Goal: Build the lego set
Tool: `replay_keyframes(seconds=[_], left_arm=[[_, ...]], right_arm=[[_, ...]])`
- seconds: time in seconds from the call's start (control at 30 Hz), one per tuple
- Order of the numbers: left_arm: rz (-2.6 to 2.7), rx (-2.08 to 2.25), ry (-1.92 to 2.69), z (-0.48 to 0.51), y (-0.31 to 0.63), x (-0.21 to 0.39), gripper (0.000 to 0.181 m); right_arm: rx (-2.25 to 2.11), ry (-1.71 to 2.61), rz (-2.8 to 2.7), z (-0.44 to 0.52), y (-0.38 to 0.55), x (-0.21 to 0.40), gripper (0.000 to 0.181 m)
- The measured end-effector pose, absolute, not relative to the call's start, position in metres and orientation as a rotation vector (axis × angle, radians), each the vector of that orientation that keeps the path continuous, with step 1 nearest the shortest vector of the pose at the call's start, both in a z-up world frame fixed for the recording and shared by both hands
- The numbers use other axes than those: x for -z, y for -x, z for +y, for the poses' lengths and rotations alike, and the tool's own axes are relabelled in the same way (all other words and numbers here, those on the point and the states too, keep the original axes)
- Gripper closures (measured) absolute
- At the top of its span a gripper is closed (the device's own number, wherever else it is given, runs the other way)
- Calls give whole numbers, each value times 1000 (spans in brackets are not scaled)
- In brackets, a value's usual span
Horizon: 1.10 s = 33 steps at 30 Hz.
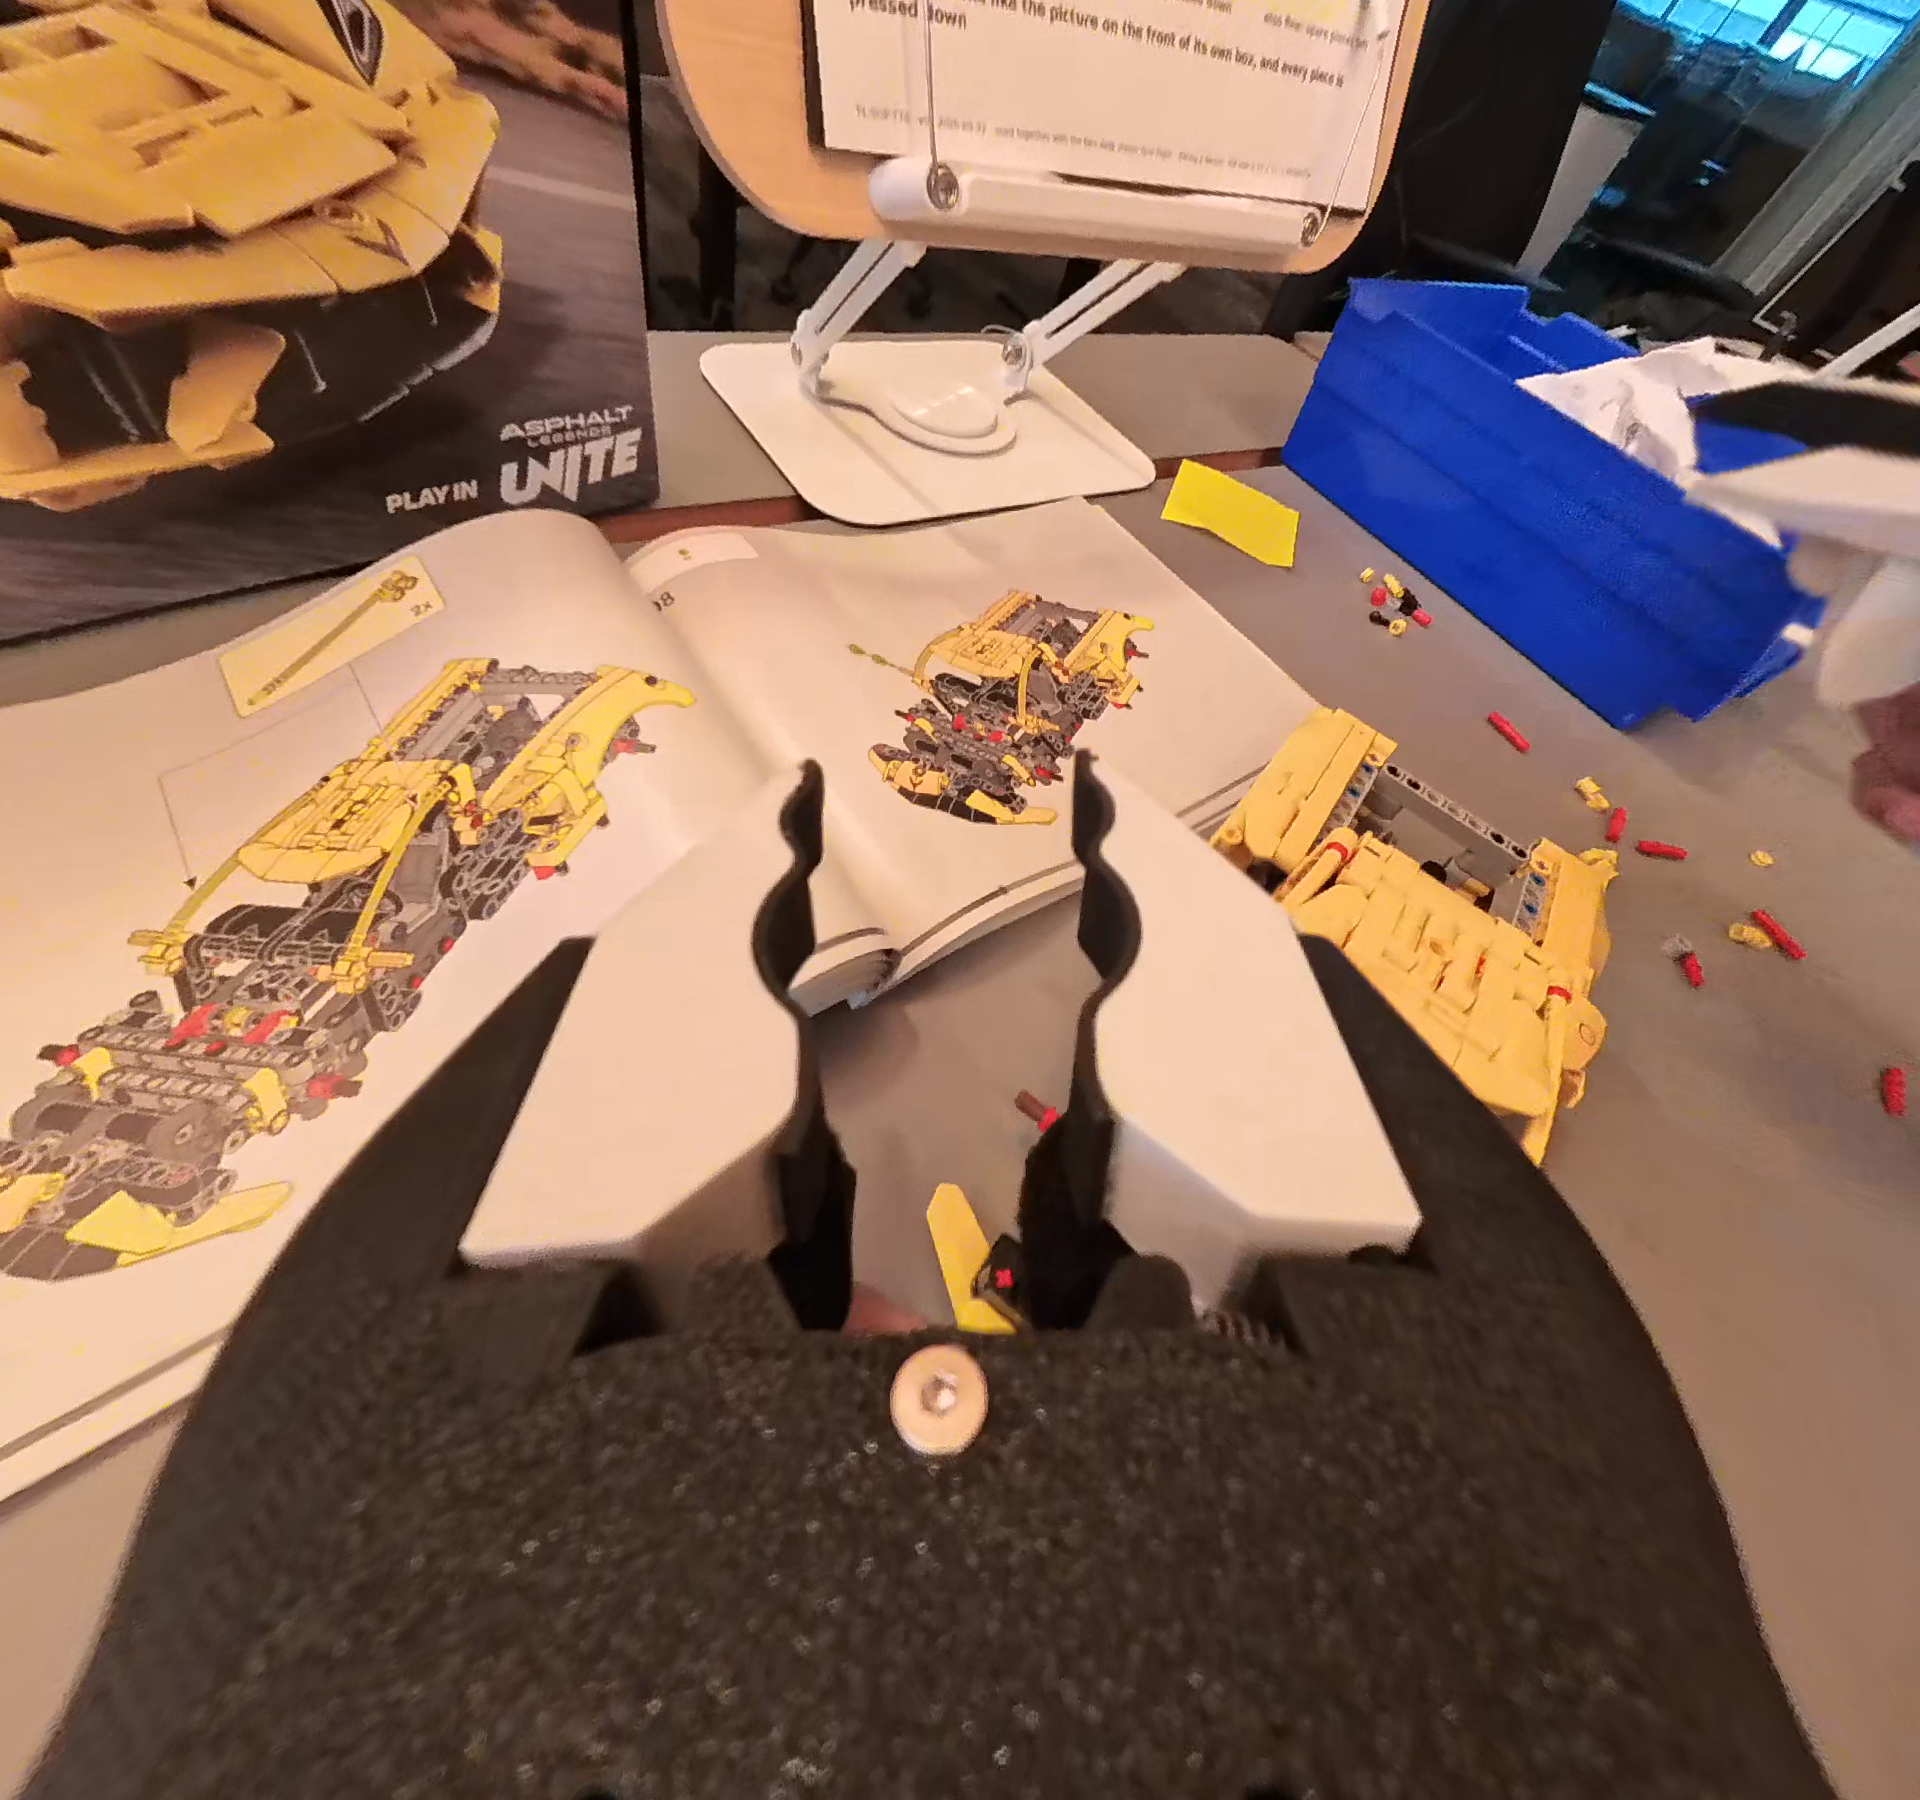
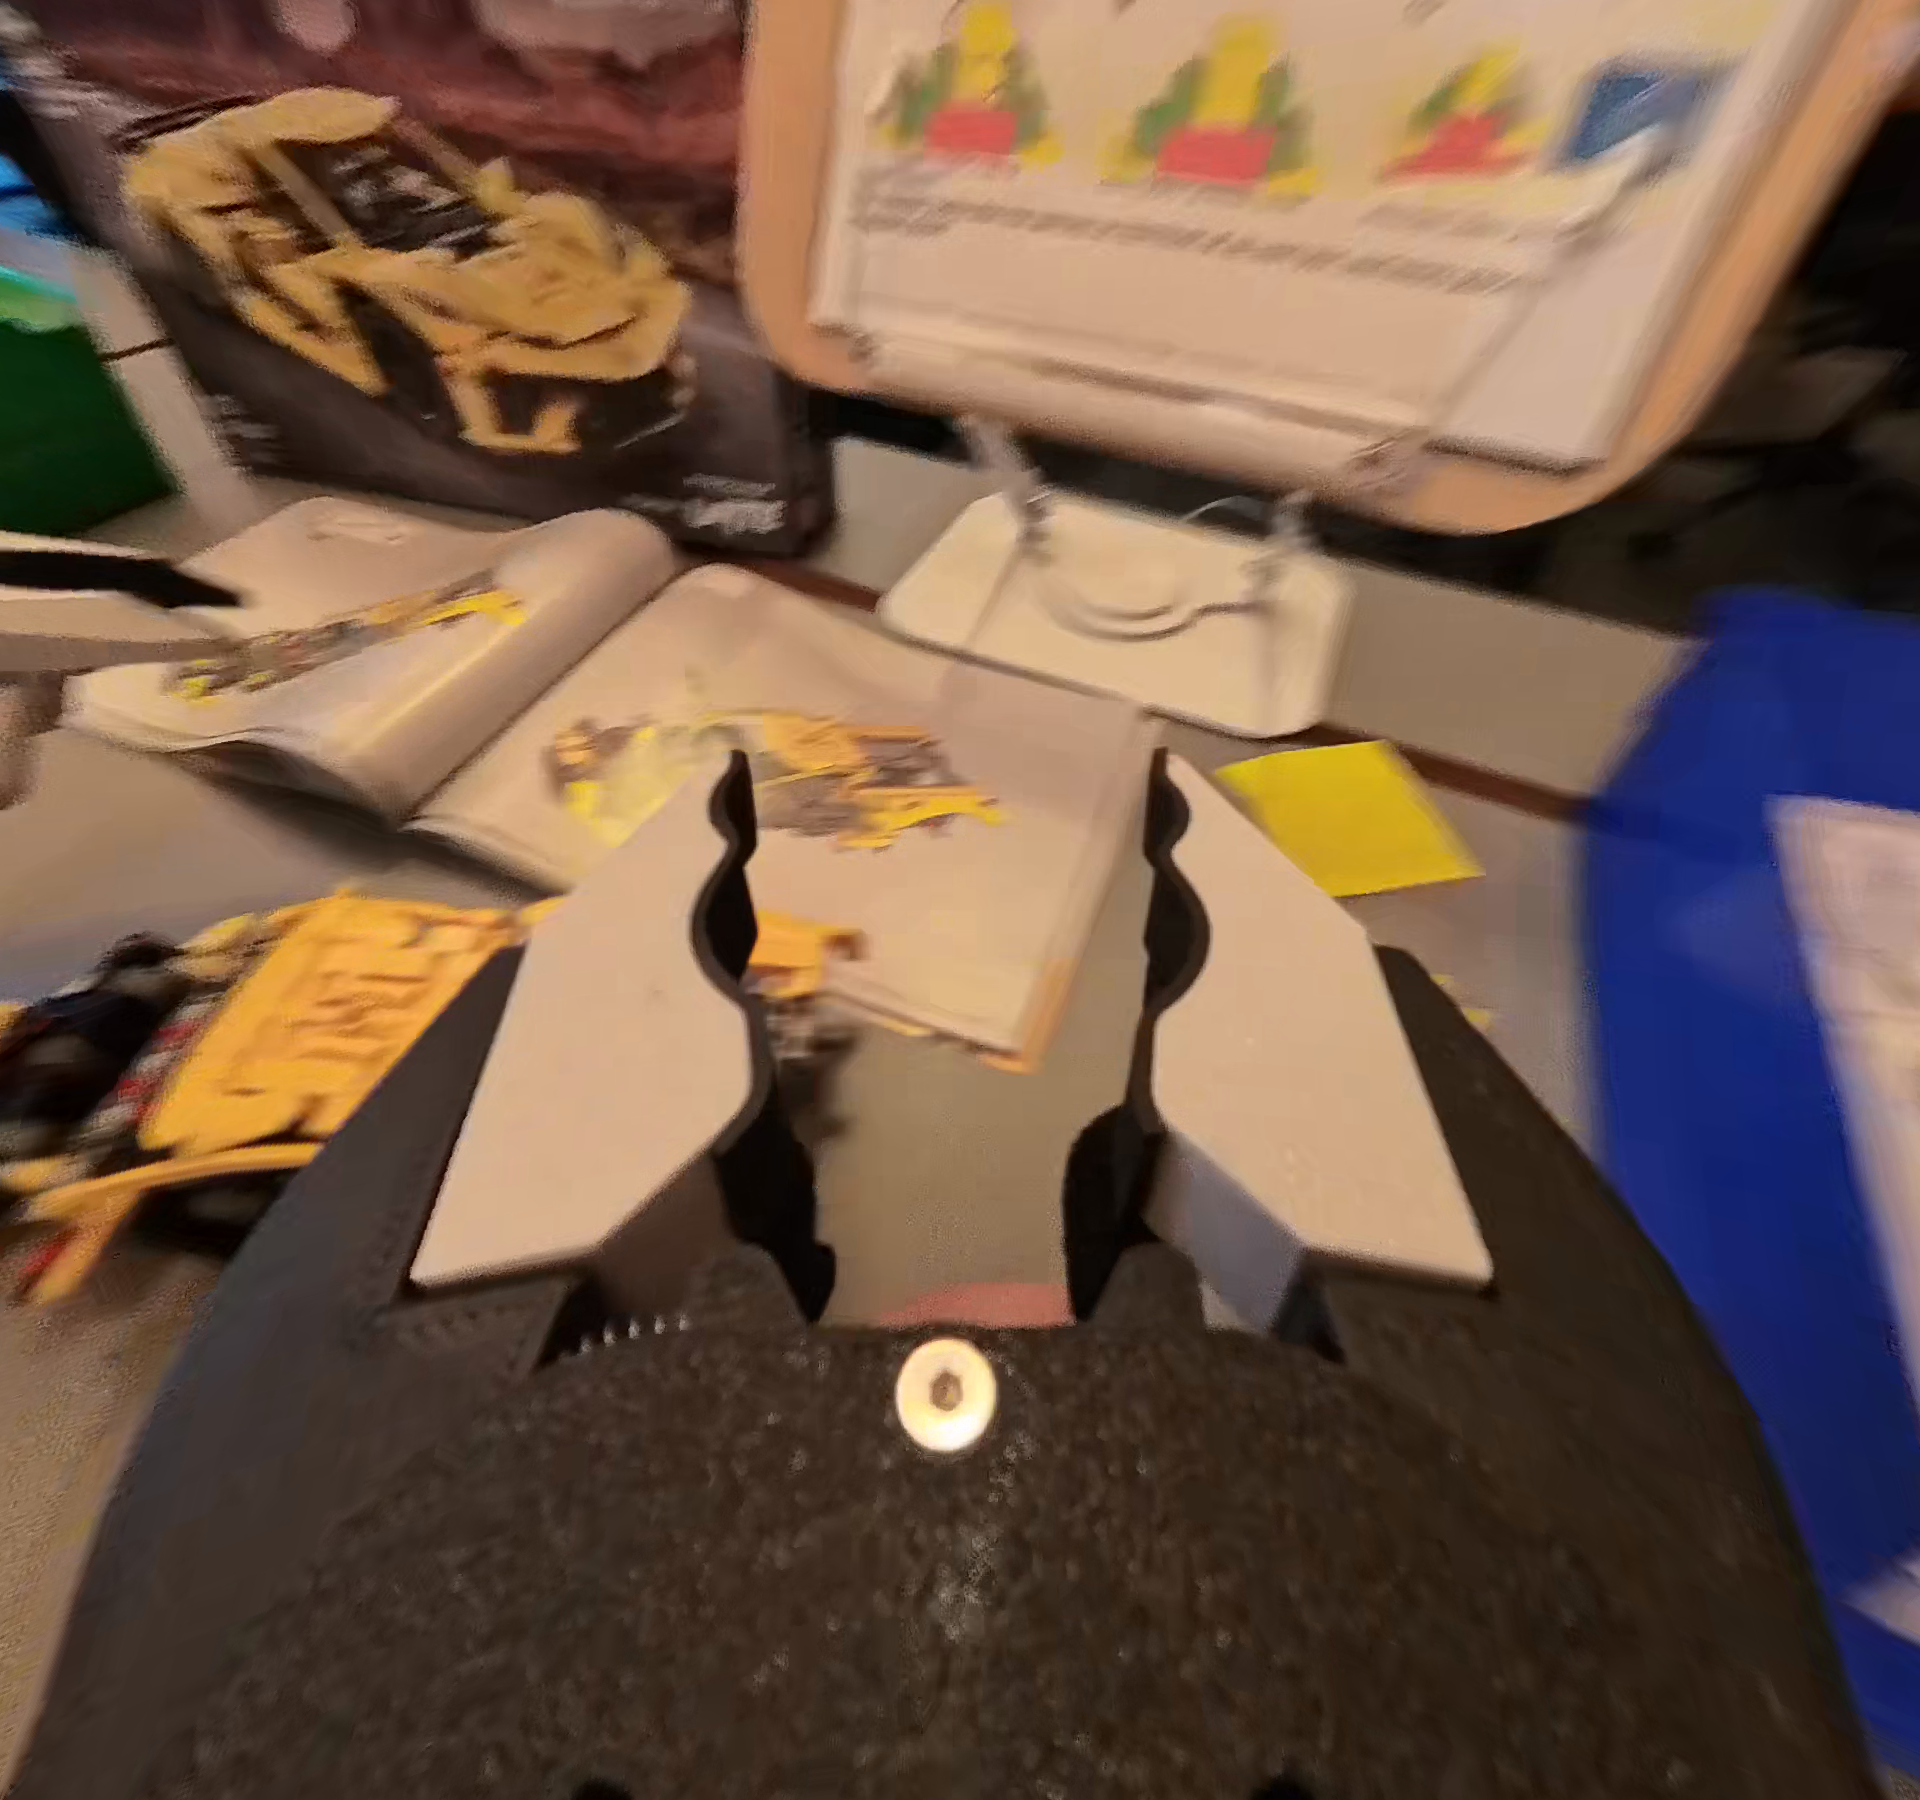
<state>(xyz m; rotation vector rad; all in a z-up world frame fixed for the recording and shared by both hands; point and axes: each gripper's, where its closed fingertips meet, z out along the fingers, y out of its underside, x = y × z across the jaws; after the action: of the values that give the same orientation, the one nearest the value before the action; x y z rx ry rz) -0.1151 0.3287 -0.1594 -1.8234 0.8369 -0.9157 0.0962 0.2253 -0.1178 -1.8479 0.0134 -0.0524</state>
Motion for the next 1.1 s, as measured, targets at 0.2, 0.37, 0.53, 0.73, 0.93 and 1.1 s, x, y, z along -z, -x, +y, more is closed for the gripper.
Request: replay_keyframes(seconds=[0.2,0.37,0.53,0.73,0.93,1.1], left_arm=[[839,942,1844,326,109,166,133],[810,920,1833,329,112,162,134],[803,912,1838,331,114,163,134],[811,912,1855,333,114,169,134],[806,900,1852,337,117,167,134],[799,918,1862,336,117,168,134]], right_arm=[[263,1984,207,133,-195,110,117],[168,2196,199,99,-205,144,121],[170,2268,86,161,-198,144,133],[168,2820,54,245,-234,200,128],[197,2975,366,261,-262,243,136],[319,2959,391,262,-271,249,141]])
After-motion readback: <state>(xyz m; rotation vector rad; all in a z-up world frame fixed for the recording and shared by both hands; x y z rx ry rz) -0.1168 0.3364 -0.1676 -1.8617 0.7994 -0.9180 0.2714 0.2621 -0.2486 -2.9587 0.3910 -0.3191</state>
